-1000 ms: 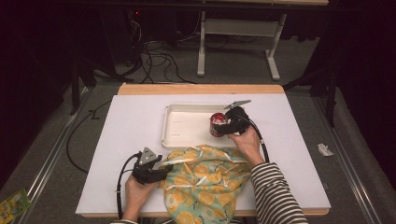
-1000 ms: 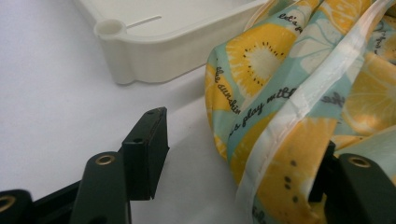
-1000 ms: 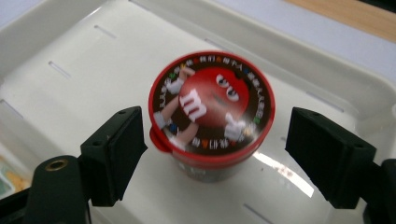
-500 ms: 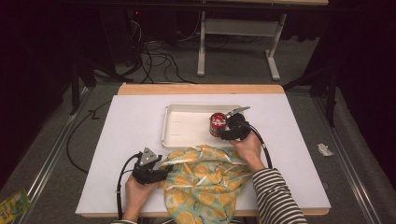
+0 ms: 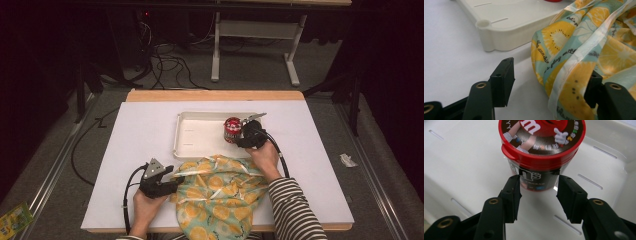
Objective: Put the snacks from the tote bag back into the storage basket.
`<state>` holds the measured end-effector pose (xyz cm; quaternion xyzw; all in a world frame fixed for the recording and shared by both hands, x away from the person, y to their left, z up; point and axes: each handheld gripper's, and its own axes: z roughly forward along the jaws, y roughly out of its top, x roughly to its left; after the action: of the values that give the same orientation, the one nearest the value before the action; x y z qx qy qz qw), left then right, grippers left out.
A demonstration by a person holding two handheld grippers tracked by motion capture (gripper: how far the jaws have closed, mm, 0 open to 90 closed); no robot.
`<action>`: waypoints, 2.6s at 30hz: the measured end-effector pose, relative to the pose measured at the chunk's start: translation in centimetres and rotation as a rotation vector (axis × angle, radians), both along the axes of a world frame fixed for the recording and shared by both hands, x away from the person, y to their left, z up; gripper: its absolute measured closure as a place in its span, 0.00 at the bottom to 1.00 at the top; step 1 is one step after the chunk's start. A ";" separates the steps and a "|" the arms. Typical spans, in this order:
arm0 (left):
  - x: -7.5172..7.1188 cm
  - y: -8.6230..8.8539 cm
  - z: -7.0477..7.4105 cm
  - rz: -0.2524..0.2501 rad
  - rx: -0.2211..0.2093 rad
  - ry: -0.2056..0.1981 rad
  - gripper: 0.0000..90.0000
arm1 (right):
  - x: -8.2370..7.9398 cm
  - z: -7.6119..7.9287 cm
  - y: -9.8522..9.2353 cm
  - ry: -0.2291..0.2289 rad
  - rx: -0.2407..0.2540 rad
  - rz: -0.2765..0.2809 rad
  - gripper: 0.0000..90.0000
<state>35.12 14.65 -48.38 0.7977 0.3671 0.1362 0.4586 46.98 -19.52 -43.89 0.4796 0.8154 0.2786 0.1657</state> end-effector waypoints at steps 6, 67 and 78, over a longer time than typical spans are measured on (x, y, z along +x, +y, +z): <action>0.0 0.0 0.0 -0.010 -0.006 0.001 0.46 | 0.4 -0.3 -0.3 0.008 0.020 -0.004 0.67; -1.8 2.8 3.6 0.036 -0.097 -0.043 0.48 | -11.3 4.0 -9.6 -0.242 0.239 -0.034 0.52; -2.2 4.5 2.9 0.098 -0.108 -0.026 0.48 | -13.2 2.4 -11.7 -0.230 0.224 -0.070 0.52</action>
<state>32.96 19.19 -45.53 0.7511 0.4067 0.1489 0.4983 33.82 -31.26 -41.50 0.4884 0.7375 0.4149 0.2129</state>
